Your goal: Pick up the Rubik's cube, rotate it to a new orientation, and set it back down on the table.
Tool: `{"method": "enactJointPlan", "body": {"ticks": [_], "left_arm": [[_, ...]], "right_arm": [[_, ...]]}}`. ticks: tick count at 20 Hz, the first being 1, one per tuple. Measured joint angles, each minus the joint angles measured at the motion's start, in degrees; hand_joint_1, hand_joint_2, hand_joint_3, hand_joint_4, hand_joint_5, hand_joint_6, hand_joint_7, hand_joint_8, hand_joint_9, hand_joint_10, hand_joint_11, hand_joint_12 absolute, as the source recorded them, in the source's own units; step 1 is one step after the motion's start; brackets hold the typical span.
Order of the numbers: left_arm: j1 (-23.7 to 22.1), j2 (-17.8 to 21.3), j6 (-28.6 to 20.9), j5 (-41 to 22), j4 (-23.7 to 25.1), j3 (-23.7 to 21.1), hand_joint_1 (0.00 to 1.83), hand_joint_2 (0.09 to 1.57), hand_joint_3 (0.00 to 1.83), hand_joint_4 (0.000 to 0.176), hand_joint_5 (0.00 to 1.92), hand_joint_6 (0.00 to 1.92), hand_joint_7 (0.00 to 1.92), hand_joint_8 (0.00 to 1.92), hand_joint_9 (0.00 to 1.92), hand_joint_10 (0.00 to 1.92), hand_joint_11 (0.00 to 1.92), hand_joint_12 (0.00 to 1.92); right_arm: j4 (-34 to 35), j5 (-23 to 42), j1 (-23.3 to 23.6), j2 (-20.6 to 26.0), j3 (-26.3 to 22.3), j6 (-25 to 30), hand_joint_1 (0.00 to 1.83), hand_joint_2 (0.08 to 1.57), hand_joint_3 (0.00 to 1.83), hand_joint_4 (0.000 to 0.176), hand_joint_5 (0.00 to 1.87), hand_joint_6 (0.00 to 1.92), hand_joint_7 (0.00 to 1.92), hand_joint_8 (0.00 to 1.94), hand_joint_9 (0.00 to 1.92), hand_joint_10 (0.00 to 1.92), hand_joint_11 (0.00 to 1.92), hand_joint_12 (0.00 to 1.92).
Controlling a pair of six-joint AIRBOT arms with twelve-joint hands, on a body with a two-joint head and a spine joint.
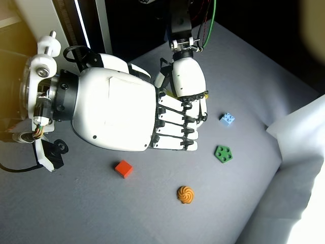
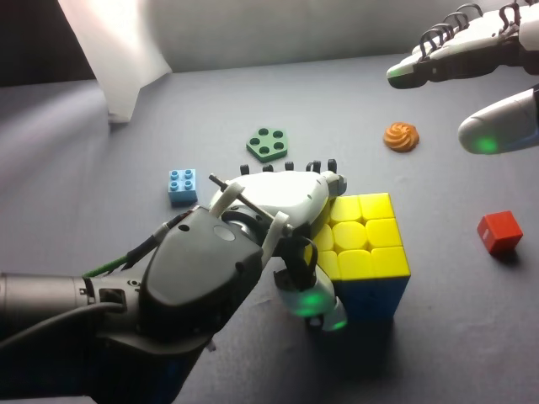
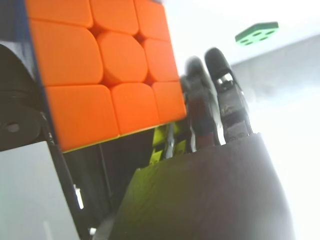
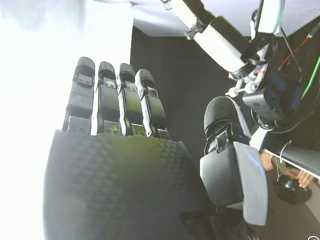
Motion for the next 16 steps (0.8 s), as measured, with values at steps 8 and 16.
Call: {"method": "enactJointPlan", "body": {"ticks": [8, 16], "left_arm": [[-0.83, 0.04, 0.0, 0.02, -0.66, 0.02, 1.2, 1.2, 0.0, 0.0, 0.9, 1.01, 0.78, 1.45, 0.7, 1.31, 0.5, 1.64], [-6.12, 1.7, 1.18, 3.82, -1.86, -0.28, 1.21, 1.18, 0.0, 0.0, 0.94, 0.95, 0.81, 1.41, 0.71, 1.31, 0.52, 1.64]], "right_arm": [[-1.66, 1.31, 0.02, 0.0, 0.0, -3.08, 0.07, 1.24, 0.0, 0.0, 0.14, 0.0, 0.11, 0.0, 0.05, 0.0, 0.0, 0.2], [-2.27, 7.43, 4.33, 1.9, 0.0, -12.17, 0.08, 1.25, 0.0, 0.0, 0.14, 0.0, 0.12, 0.0, 0.06, 0.0, 0.0, 0.23]]}}
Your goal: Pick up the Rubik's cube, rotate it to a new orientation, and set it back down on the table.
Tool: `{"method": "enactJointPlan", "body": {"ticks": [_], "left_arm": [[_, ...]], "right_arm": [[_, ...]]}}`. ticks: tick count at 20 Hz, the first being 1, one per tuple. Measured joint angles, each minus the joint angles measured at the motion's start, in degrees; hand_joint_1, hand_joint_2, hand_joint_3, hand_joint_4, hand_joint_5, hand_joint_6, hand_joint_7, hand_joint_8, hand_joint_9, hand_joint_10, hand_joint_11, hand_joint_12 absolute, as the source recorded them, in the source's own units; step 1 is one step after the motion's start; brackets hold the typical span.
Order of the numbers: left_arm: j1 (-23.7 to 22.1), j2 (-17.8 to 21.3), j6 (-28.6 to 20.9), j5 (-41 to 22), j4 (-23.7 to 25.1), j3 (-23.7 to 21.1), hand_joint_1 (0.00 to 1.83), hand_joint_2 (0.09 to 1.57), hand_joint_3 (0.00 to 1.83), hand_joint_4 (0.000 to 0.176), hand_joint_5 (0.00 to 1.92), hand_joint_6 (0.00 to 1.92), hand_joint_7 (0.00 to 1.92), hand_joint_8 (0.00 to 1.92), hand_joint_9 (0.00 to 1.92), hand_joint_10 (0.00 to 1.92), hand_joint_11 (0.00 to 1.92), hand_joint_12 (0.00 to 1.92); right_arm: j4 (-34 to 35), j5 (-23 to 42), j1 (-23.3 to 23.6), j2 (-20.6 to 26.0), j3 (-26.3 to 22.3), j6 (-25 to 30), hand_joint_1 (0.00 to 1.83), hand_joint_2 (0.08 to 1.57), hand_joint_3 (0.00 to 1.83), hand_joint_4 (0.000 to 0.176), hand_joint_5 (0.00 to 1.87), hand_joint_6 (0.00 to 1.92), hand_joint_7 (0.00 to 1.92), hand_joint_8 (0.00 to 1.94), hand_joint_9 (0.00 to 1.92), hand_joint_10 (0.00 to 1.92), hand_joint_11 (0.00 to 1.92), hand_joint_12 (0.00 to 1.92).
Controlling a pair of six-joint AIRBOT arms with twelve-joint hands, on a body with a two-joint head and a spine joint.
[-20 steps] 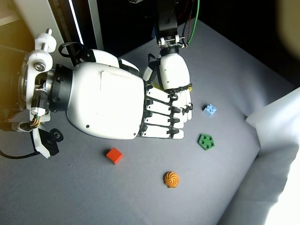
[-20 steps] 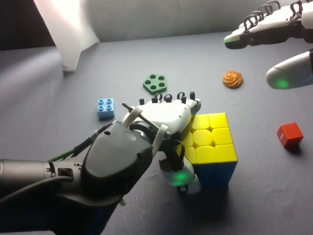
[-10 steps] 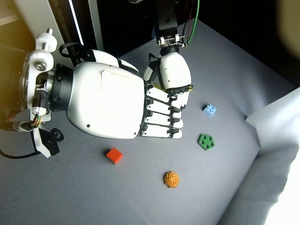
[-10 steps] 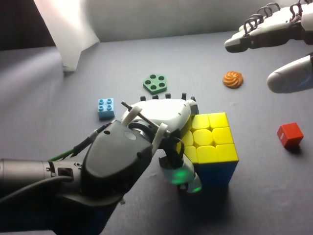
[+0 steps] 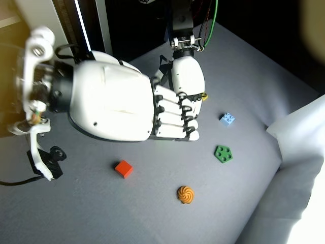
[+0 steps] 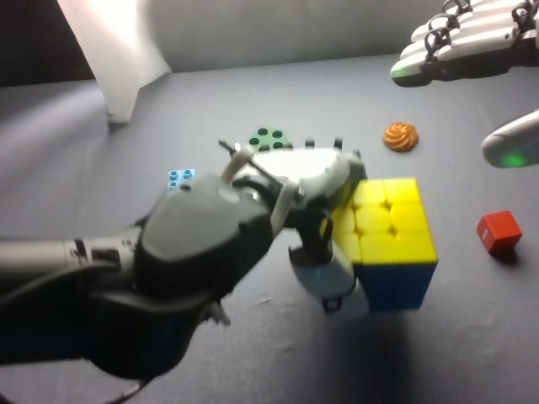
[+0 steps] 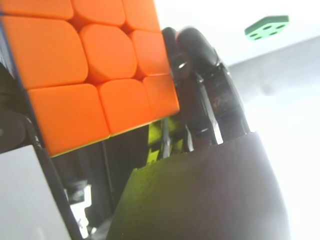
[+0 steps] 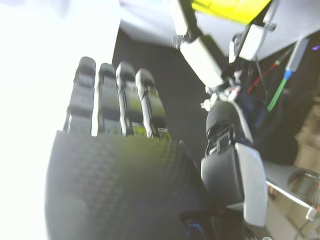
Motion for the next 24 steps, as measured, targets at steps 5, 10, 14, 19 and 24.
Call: {"method": "enactJointPlan", "body": {"ticks": [5, 10, 14, 19, 24], "left_arm": [[-2.51, 1.51, 0.57, 0.81, -1.95, -0.59, 1.21, 1.2, 0.0, 0.0, 0.88, 1.01, 0.81, 1.45, 0.65, 1.33, 0.44, 1.65], [-5.14, 1.62, 0.57, 1.57, -2.05, -0.74, 1.34, 1.22, 0.0, 0.0, 0.83, 1.06, 0.78, 1.39, 0.64, 1.59, 0.43, 1.64], [-5.49, 1.62, 0.55, 1.92, -3.1, -0.9, 1.34, 1.21, 0.0, 0.0, 0.83, 1.1, 0.78, 1.36, 0.66, 1.58, 0.39, 1.64], [-5.62, 1.62, 0.48, 1.79, -3.06, -0.9, 1.34, 1.2, 0.0, 0.0, 0.87, 1.1, 0.79, 1.31, 0.66, 1.55, 0.41, 1.6], [-6.51, 1.62, 0.22, 1.88, -2.97, -0.81, 1.18, 1.22, 0.0, 0.0, 0.86, 1.11, 0.71, 1.51, 0.6, 1.35, 0.37, 1.68]], "right_arm": [[-0.02, 1.49, 1.16, 1.18, 0.0, -2.01, 0.34, 1.34, 0.0, 0.0, 0.31, 0.0, 0.67, 0.07, 0.69, 0.22, 0.19, 1.24], [-2.01, 1.84, 2.01, 2.03, 0.0, -3.37, 1.33, 1.28, 0.02, 0.0, 0.3, 0.0, 0.69, 1.7, 1.08, 1.92, 1.12, 1.92], [-3.15, 1.81, 2.6, 2.6, 0.0, -3.45, 1.31, 1.28, 0.03, 0.0, 0.21, 0.0, 0.66, 1.62, 1.07, 1.92, 1.06, 1.92], [-4.42, 5.33, 3.96, 4.72, -1.51, -3.58, 1.31, 1.18, 0.24, 0.0, 0.18, 0.0, 0.66, 1.63, 1.06, 1.92, 1.05, 1.92], [-6.21, 9.51, 7.17, 9.62, -6.45, -9.03, 1.31, 1.03, 0.57, 0.0, 0.16, 0.0, 0.67, 1.7, 1.05, 1.92, 1.06, 1.92]]}}
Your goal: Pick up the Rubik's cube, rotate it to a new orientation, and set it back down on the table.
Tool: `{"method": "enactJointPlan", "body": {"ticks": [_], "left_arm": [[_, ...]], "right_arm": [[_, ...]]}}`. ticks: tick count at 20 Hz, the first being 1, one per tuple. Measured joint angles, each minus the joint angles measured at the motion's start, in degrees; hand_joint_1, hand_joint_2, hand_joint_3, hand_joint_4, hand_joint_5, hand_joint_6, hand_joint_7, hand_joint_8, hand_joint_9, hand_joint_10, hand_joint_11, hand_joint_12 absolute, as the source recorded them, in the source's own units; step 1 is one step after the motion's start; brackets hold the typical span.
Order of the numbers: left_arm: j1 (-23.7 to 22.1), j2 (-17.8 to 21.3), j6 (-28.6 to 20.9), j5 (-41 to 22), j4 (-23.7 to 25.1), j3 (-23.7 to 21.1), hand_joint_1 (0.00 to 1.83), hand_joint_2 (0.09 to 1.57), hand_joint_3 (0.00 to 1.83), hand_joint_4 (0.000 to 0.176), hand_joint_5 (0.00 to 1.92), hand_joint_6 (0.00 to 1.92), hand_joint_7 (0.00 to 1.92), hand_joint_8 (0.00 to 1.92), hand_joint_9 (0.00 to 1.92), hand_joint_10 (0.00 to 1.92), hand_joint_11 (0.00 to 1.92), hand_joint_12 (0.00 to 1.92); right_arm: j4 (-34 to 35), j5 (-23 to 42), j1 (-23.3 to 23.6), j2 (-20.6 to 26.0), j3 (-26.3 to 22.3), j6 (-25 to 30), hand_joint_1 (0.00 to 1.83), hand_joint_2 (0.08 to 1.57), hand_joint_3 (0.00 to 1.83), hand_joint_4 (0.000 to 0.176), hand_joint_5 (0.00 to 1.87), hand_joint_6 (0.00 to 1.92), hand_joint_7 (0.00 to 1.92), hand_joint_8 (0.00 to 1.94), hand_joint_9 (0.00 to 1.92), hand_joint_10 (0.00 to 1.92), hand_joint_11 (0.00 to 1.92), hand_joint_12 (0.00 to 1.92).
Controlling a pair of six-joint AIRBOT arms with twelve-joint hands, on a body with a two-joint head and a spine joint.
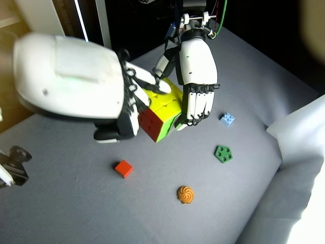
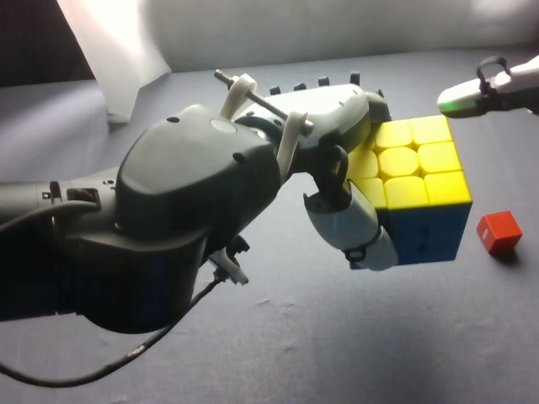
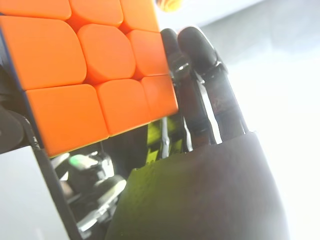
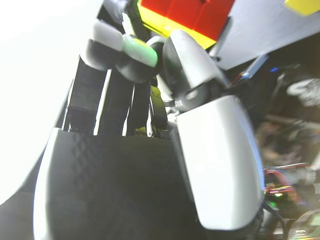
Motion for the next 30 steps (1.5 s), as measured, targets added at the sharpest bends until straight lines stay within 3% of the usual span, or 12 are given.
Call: {"method": "enactJointPlan", "body": {"ticks": [3, 4, 5, 6, 10, 12, 15, 16, 17, 24, 25, 30], "left_arm": [[-0.42, 0.0, -0.02, -0.02, -0.04, 0.04, 1.17, 1.23, 0.0, 0.0, 0.85, 1.17, 0.7, 1.52, 0.6, 1.38, 0.37, 1.66], [-0.42, 0.0, 0.0, 0.0, -0.09, 0.04, 1.3, 1.23, 0.0, 0.0, 0.85, 1.15, 0.73, 1.42, 0.59, 1.56, 0.35, 1.69], [-0.55, 0.0, 0.04, 0.04, -0.13, 0.04, 1.33, 1.21, 0.0, 0.0, 0.88, 1.11, 0.78, 1.35, 0.61, 1.54, 0.37, 1.67], [-0.68, 0.0, 0.09, 0.02, -0.28, 0.04, 1.19, 1.23, 0.0, 0.0, 0.82, 1.18, 0.73, 1.48, 0.55, 1.42, 0.3, 1.7], [-1.14, 0.0, 0.17, -0.04, -0.02, 0.39, 1.18, 1.22, 0.0, 0.0, 0.87, 1.09, 0.72, 1.52, 0.57, 1.37, 0.3, 1.71], [-1.14, 0.0, 0.31, -0.09, -0.28, 0.39, 1.32, 1.24, 0.0, 0.0, 0.79, 1.24, 0.73, 1.43, 0.59, 1.58, 0.38, 1.68], [-1.14, 0.0, 0.37, 0.02, -0.15, 0.39, 1.32, 1.26, 0.0, 0.0, 0.75, 1.31, 0.7, 1.49, 0.57, 1.62, 0.35, 1.69], [-1.14, 0.0, 0.57, 0.02, -0.35, 0.39, 1.17, 1.26, 0.0, 0.0, 0.75, 1.31, 0.68, 1.53, 0.55, 1.48, 0.33, 1.72], [-1.14, 0.0, 0.61, 0.02, -0.39, 0.39, 1.17, 1.24, 0.0, 0.0, 0.83, 1.17, 0.69, 1.56, 0.57, 1.4, 0.31, 1.69], [-1.14, -0.04, 0.76, 0.02, -0.5, 0.63, 1.18, 1.23, 0.0, 0.0, 0.84, 1.1, 0.73, 1.53, 0.58, 1.36, 0.34, 1.71], [-1.16, -0.04, 0.76, -0.02, -0.48, 0.63, 1.21, 1.2, 0.0, 0.0, 0.92, 0.97, 0.77, 1.5, 0.62, 1.36, 0.34, 1.71], [-1.27, -0.04, 1.16, 0.02, -0.68, 0.63, 1.19, 1.22, 0.0, 0.0, 0.88, 1.06, 0.73, 1.53, 0.6, 1.35, 0.39, 1.66]], "right_arm": [[-0.31, 1.07, -2.23, 0.72, -0.24, -1.95, 1.33, 0.98, 0.62, 0.0, 0.2, 0.0, 0.71, 1.65, 1.02, 1.92, 1.02, 1.92], [-0.5, 0.76, -3.45, 0.72, -0.24, -2.97, 1.33, 0.95, 0.72, 0.107, 0.13, 0.0, 0.7, 1.72, 1.05, 1.92, 1.05, 1.92], [-1.03, 0.02, -4.9, 0.72, -0.24, -4.42, 1.33, 0.94, 0.74, 0.162, 0.12, 0.0, 0.69, 1.73, 1.04, 1.92, 1.04, 1.92], [-1.16, -0.59, -5.62, 0.72, -0.24, -5.03, 1.33, 0.94, 0.78, 0.173, 0.09, 0.0, 0.68, 1.78, 1.03, 1.92, 1.04, 1.92], [-0.48, -2.16, -5.84, 0.7, -0.26, -6.12, 1.34, 0.91, 0.83, 0.176, 0.02, 0.0, 0.69, 1.78, 1.07, 1.92, 1.09, 1.92], [-0.63, -2.45, -5.84, 0.7, -0.44, -6.14, 1.33, 0.95, 0.75, 0.176, 0.01, 0.0, 0.67, 1.77, 1.04, 1.92, 1.02, 1.92], [-0.52, -2.62, -5.84, 0.7, -0.76, -6.73, 1.32, 1.02, 0.59, 0.176, 0.02, 0.0, 0.66, 1.71, 0.97, 1.92, 0.97, 1.92], [-0.55, -2.62, -5.84, 0.7, -0.79, -6.8, 1.33, 1.02, 0.6, 0.176, 0.04, 0.0, 0.66, 1.71, 0.98, 1.92, 0.98, 1.92], [-0.52, -2.73, -5.84, 0.7, -0.79, -7.02, 1.31, 1.01, 0.66, 0.176, 0.0, 0.0, 0.63, 1.79, 0.99, 1.92, 1.03, 1.92], [-0.46, -4.04, -7.96, 0.39, -0.83, -8.98, 1.32, 1.01, 0.67, 0.176, 0.03, 0.01, 0.64, 1.78, 0.99, 1.92, 1.0, 1.92], [-0.22, -4.33, -7.96, 0.42, -1.05, -8.98, 1.31, 1.03, 0.64, 0.176, 0.02, 0.0, 0.62, 1.79, 0.95, 1.92, 0.98, 1.92], [0.0, -5.25, -9.44, 0.31, -2.03, -9.53, 1.32, 1.0, 0.68, 0.176, 0.0, 0.0, 0.63, 1.79, 0.99, 1.92, 1.02, 1.92]]}}
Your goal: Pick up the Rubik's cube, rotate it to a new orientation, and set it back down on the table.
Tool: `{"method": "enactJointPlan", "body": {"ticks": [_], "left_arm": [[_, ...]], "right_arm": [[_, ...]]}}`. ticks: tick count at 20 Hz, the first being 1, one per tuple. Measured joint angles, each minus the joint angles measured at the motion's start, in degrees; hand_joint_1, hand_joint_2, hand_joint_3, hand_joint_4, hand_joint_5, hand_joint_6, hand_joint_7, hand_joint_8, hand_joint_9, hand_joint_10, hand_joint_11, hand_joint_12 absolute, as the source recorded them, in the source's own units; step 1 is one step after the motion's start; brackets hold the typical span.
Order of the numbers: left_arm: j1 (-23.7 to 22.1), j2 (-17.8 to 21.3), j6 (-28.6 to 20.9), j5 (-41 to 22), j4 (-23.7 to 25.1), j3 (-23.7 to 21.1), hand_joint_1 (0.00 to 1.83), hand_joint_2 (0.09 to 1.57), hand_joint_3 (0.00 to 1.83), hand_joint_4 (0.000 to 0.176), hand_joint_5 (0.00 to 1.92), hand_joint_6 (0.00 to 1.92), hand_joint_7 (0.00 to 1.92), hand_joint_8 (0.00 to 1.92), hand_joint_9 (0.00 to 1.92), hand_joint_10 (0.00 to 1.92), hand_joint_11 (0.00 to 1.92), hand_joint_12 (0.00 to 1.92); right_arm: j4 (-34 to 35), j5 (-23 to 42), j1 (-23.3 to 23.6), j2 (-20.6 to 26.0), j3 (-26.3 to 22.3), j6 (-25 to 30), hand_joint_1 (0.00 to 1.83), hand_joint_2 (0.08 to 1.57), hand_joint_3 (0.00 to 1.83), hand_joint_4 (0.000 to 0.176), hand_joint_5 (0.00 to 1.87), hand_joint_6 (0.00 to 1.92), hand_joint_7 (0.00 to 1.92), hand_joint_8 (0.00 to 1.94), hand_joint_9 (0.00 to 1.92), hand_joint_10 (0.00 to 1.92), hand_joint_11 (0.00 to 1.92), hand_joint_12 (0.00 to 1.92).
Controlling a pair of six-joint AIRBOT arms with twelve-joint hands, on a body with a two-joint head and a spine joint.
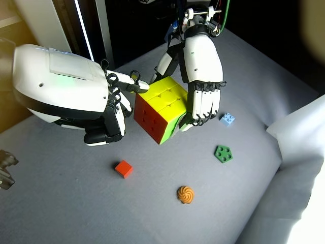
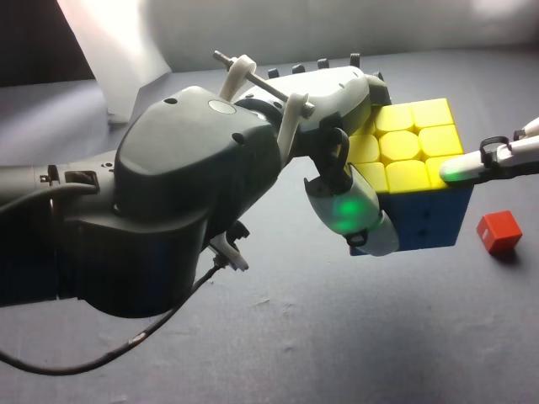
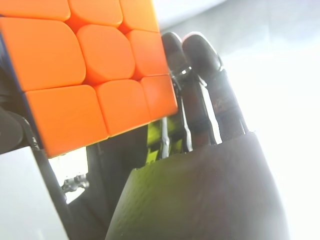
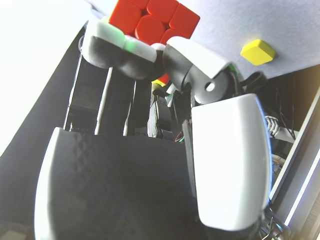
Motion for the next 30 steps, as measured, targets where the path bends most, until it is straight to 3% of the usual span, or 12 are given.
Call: {"method": "enactJointPlan", "body": {"ticks": [5, 6, 7, 10, 12, 16, 22, 24, 25, 26, 27, 30], "left_arm": [[-0.24, 0.0, 0.52, -0.04, -0.52, 0.0, 1.16, 1.23, 0.0, 0.01, 0.82, 1.22, 0.73, 1.42, 0.6, 1.25, 0.36, 1.63], [-0.33, 0.0, 0.9, -0.15, -0.61, 0.0, 1.3, 1.23, 0.0, 0.0, 0.81, 1.22, 0.77, 1.33, 0.62, 1.52, 0.4, 1.62], [-0.44, 0.0, 0.83, -0.24, -0.63, 0.0, 1.3, 1.23, 0.0, 0.0, 0.81, 1.22, 0.77, 1.33, 0.62, 1.52, 0.4, 1.62], [-0.52, 0.0, 0.52, -0.26, -0.44, 0.0, 1.16, 1.24, 0.0, 0.01, 0.79, 1.25, 0.74, 1.41, 0.58, 1.29, 0.3, 1.69], [-0.52, 0.0, 0.48, -0.35, -0.57, 0.0, 1.33, 1.22, 0.0, 0.0, 0.82, 1.15, 0.79, 1.31, 0.63, 1.58, 0.36, 1.67], [-0.57, 0.0, 1.29, -0.61, -0.7, 0.07, 1.33, 1.23, 0.0, 0.0, 0.79, 1.21, 0.77, 1.33, 0.61, 1.62, 0.33, 1.65], [-0.68, 0.0, 1.05, -0.9, -0.63, 0.2, 1.34, 1.22, 0.0, 0.0, 0.81, 1.19, 0.8, 1.28, 0.64, 1.57, 0.38, 1.61], [-0.76, 0.0, 0.9, -0.96, -0.63, 0.2, 1.17, 1.22, 0.0, 0.0, 0.83, 1.16, 0.77, 1.41, 0.63, 1.24, 0.37, 1.61], [-0.83, 0.0, 0.92, -1.07, -0.68, 0.2, 1.31, 1.21, 0.0, 0.0, 0.85, 1.1, 0.8, 1.33, 0.64, 1.5, 0.38, 1.59], [-0.83, 0.0, 1.05, -1.09, -0.66, 0.2, 1.19, 1.21, 0.0, 0.0, 0.84, 1.15, 0.77, 1.39, 0.61, 1.32, 0.36, 1.6], [-0.83, 0.0, 1.18, -1.22, -0.68, 0.24, 1.31, 1.22, 0.0, 0.0, 0.82, 1.16, 0.78, 1.38, 0.62, 1.51, 0.37, 1.61], [-0.83, 0.0, 1.4, -1.53, -0.68, 0.35, 1.34, 1.2, 0.0, 0.0, 0.85, 1.1, 0.82, 1.27, 0.67, 1.53, 0.41, 1.56]], "right_arm": [[0.74, -0.57, -1.09, -0.02, -0.22, -0.28, 1.32, 0.97, 0.72, 0.176, 0.0, 0.0, 0.65, 1.78, 1.0, 1.92, 1.03, 1.92], [1.09, -0.83, -1.7, -0.02, -0.22, -0.35, 1.33, 0.94, 0.74, 0.176, 0.06, 0.01, 0.69, 1.73, 1.01, 1.92, 1.01, 1.92], [0.81, -0.76, -1.79, -0.02, -0.22, -0.37, 1.33, 0.94, 0.74, 0.176, 0.06, 0.01, 0.69, 1.73, 1.01, 1.92, 1.01, 1.92], [0.15, -0.48, -2.56, -0.44, -0.35, -0.72, 1.33, 0.93, 0.82, 0.176, 0.06, 0.0, 0.67, 1.82, 1.03, 1.92, 1.04, 1.92], [0.48, -0.81, -3.17, -0.52, -0.39, -0.98, 1.33, 0.92, 0.82, 0.176, 0.07, 0.01, 0.68, 1.8, 1.02, 1.92, 1.04, 1.92], [0.85, -2.01, -3.91, -1.27, -0.39, -2.01, 1.32, 0.98, 0.75, 0.176, 0.06, 0.01, 0.63, 1.84, 0.98, 1.92, 1.0, 1.92], [0.04, -4.2, -5.81, -3.04, -0.39, -2.73, 1.3, 1.06, 0.6, 0.176, 0.03, 0.0, 0.6, 1.8, 0.97, 1.92, 1.0, 1.92], [0.35, -4.57, -5.81, -3.06, -0.39, -2.78, 1.32, 1.02, 0.63, 0.176, 0.04, 0.0, 0.64, 1.77, 0.98, 1.92, 0.99, 1.92], [0.37, -4.79, -5.97, -3.21, -0.39, -2.8, 1.32, 1.02, 0.64, 0.176, 0.04, 0.0, 0.63, 1.78, 0.97, 1.92, 0.99, 1.92], [0.44, -5.03, -6.01, -3.34, -0.39, -2.89, 1.32, 0.98, 0.73, 0.176, 0.04, 0.0, 0.65, 1.79, 1.0, 1.92, 1.02, 1.92], [0.55, -5.55, -6.38, -3.65, -0.39, -3.06, 1.32, 0.96, 0.74, 0.176, 0.03, 0.0, 0.66, 1.78, 1.01, 1.92, 1.02, 1.92], [0.87, -7.02, -7.45, -4.39, -0.39, -3.91, 1.32, 0.99, 0.73, 0.176, 0.04, 0.0, 0.64, 1.81, 0.97, 1.92, 0.99, 1.92]]}}
